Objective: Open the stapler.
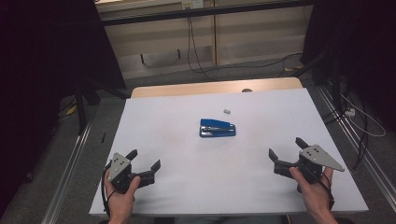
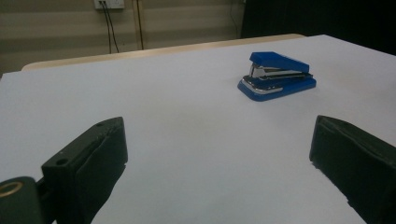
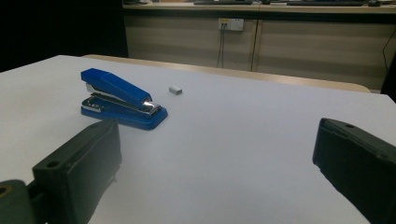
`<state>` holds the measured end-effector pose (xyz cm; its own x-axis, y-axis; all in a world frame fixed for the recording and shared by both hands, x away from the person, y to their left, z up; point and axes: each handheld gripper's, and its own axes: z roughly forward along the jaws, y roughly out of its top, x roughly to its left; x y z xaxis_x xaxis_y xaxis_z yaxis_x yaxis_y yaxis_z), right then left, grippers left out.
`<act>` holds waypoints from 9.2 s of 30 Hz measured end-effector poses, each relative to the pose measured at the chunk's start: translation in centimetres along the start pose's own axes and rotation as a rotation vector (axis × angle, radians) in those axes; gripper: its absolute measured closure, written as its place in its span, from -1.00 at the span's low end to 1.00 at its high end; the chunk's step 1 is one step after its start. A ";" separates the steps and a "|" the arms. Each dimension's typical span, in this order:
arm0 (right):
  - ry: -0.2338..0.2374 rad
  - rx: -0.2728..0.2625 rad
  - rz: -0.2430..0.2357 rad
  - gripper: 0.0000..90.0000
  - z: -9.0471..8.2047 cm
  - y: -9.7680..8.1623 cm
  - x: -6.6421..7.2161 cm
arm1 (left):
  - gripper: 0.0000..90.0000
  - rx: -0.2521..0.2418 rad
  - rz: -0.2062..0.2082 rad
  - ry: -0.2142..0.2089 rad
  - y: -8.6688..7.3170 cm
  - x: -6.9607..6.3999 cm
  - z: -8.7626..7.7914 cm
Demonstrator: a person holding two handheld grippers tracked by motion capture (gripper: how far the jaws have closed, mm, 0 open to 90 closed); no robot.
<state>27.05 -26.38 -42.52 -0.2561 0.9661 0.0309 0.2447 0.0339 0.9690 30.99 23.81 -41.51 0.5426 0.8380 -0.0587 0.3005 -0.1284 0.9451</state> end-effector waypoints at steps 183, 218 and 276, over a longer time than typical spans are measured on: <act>0.469 0.305 -0.142 1.00 19.2 1.5 10.0 | 1.00 0.275 0.072 -0.223 3.9 -2.4 19.9; 0.411 0.396 -0.169 1.00 20.3 1.3 9.9 | 1.00 0.290 0.082 -0.232 3.7 -2.8 21.7; 0.399 0.379 -0.227 1.00 20.2 1.3 10.3 | 1.00 0.198 0.051 -0.250 5.7 -3.7 21.0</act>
<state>43.59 -11.23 -45.92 -0.6549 0.7557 -0.0062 0.4408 0.3886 0.8091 47.18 8.86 -42.70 0.7294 0.6745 -0.1138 0.4019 -0.2880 0.8692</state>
